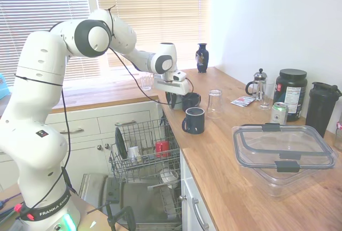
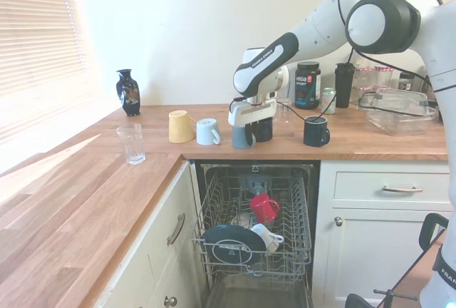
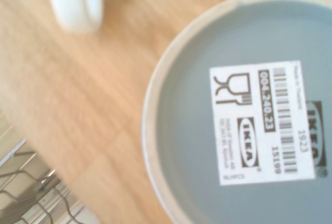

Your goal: Unload a mug from dishwasher

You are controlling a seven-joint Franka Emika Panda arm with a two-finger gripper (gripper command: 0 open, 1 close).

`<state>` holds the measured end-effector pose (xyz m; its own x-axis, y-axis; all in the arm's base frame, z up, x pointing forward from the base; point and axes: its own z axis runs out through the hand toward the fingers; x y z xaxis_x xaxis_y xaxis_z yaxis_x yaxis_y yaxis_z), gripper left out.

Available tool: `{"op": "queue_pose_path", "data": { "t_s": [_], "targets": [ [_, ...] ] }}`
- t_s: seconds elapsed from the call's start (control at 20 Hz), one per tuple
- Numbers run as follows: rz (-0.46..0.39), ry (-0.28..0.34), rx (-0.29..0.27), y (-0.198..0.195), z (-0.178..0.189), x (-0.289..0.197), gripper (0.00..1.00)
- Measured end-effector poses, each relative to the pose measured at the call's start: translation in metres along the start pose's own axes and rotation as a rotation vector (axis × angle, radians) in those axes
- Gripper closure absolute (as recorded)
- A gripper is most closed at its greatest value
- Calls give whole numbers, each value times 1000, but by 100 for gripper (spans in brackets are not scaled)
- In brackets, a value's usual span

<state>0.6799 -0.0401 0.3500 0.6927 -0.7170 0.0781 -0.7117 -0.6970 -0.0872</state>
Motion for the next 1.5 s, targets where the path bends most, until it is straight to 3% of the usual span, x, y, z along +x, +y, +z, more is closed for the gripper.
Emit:
{"op": "queue_pose_path", "data": {
  "t_s": [0.25, 0.3, 0.55, 1.2, 1.35, 1.5],
  "targets": [
    [-11, -6, -6, -14, 1, 5, 100],
    [-14, -7, -7, -17, 2, 5, 0],
    [-31, -38, -31, -28, 3, 2, 0],
    [-48, -35, -35, -38, 15, -8, 0],
    [-45, -4, -24, -37, 1, -7, 0],
    [-49, 37, -1, -32, -36, -16, 0]
  ]
}}
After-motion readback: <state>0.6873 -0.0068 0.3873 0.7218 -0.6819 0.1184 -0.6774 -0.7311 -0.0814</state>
